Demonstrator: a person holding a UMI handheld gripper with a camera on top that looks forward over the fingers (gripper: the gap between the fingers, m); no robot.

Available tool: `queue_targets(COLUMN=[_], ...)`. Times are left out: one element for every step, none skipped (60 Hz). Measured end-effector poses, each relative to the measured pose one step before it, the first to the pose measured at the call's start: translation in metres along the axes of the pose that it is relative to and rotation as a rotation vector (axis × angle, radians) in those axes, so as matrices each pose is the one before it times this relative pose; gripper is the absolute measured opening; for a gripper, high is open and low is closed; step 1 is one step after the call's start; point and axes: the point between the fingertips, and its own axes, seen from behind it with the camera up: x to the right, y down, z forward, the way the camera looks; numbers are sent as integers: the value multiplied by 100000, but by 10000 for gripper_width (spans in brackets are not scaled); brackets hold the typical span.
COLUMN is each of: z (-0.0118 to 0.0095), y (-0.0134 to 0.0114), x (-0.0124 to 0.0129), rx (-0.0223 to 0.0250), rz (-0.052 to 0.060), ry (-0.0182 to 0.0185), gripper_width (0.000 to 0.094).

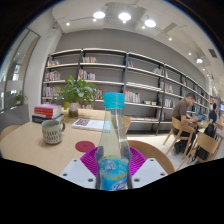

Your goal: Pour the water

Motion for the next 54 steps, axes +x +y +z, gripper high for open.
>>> queue_targets(z=[97, -43, 194, 122, 166, 175, 219, 186, 219, 377, 244, 212, 296, 310, 364, 402, 740, 376, 445, 440, 416, 402, 377, 571, 397, 215, 339, 335, 339, 318, 298, 341, 330, 210, 277, 223, 269, 302, 309, 299, 314, 512, 460, 252, 274, 253, 214, 217, -42, 409, 141, 169, 216, 171], y=[-25, 162, -66, -140, -156, -176, -210, -276, -415, -301, -290, -383, -521, -619, -581, -483, -377, -590, -536, -543, -618, -667, -693, -303, -408, -396, -517, -591, -554, -490, -458, -461, -471, -117, -673, -551, -589, -508, -400, -340, -292, -264, -250, -300, -329, -333, -298, -318, -153, -361, -278, -240, -211, -154], x=[-56, 14, -115, -21, 3, -4, -53, -78, -113, 94, -321, -34, -84, -134, -177, -133, -135, -36, -121, -212, -218, -182, -143, -153, -190, -70, -187, -158, -179, -130, -44, -22, -23, 205, -226, -17, -90, -130, -145, -137, -105, -15, -298, -127, -101, -53, -6, 25, 230, -18, 144, 102, 5, 44], rx=[-534, -515, -610, -515, -356, -522, -439, -168, 55, 43, -379, -489, -127, 187, 1, -466, -411, -289, -308, -416, -243, -11, 118, 173, -676, -1047, -555, 50, 134, -192, -348, -332, -188, 235, -145, 549, 872, 775, 381, 97, -7, 234, 355, 234, 364, 407, 340, 301, 198, 359, 164, 149, -4, -110], rz=[-808, -822, -969, -977, -1316, -1946, -2166, -2253, -2227, -2464, -2880, -2996, -2906, -2862, -3121, -3742, -3924, -4120, -4255, -4267, -3999, -3657, -3580, -3832, -4316, -4805, -4459, -4042, -3929, -4151, -4294, -4375, -4529, -4713, -4210, -3824, -3478, -3674, -3983, -4137, -3997, -3856, -3750, -3654, -3433, -3205, -3153, -3230, -3398, -3111, -3075, -3216, -3448, -3391], ry=[391, -28, 160, 397, 819, 844, 677, 544, 438, 218, 684, 585, 449, 225, 123, 224, 365, 499, 244, -99, -268, -194, -152, -245, -213, -413, -425, -421, -410, -316, -134, 26, 41, -548, 67, -148, -120, -315, -430, -411, -339, -317, -150, -446, -417, -341, -274, -129, -278, 474, 356, 195, -113, -189], gripper_width=[352, 352, 352, 351, 351, 351, 350, 351, 351, 351, 350, 351, 350, 349, 350, 350, 351, 351, 351, 351, 351, 351, 351, 351, 350, 350, 351, 350, 350, 351, 352, 352, 352, 352, 353, 351, 351, 352, 350, 351, 351, 353, 353, 353, 353, 352, 351, 351, 351, 352, 352, 353, 352, 353])
